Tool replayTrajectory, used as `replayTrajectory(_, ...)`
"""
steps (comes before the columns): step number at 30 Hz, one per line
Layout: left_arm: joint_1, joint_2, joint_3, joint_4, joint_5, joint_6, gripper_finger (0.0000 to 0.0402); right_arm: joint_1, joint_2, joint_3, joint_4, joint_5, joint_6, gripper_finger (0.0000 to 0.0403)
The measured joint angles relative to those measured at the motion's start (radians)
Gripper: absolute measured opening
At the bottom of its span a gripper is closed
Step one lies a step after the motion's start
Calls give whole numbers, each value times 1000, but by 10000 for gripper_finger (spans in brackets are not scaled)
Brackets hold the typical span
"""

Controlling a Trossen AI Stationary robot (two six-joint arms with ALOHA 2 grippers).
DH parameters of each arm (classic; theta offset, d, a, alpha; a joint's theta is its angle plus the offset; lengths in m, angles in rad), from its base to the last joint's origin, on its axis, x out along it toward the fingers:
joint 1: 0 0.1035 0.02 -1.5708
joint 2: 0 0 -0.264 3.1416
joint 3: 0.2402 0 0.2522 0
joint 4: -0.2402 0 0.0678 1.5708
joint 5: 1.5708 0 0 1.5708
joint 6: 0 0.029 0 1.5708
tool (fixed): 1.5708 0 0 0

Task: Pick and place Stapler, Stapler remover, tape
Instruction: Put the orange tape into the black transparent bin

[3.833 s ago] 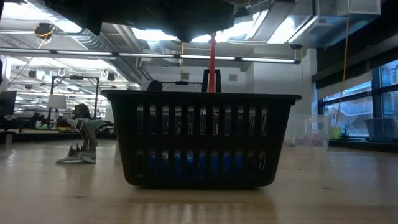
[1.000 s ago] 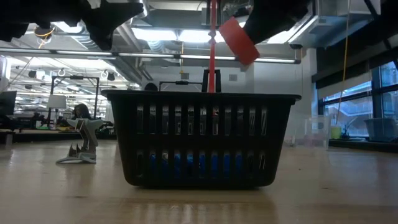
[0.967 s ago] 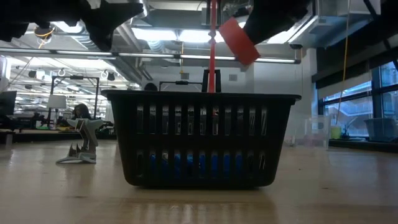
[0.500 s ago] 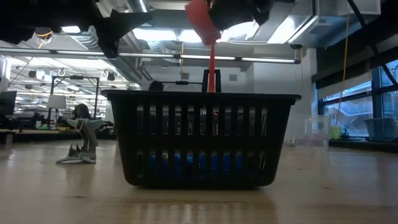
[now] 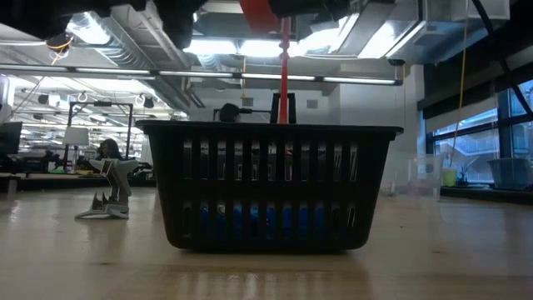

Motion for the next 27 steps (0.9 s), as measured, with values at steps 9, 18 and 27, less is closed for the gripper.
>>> replayTrajectory(9,3,33,24,-26,6,15,223,23,-1,9,-15,-8,-25,39)
replayTrajectory(18,9,38,23,-56,-39,24,223,39,-5,87,6,-15,-77,39)
replayTrajectory(27,22,36,48,-37,50,19,223,32,-2,97,-3,-16,-101,39)
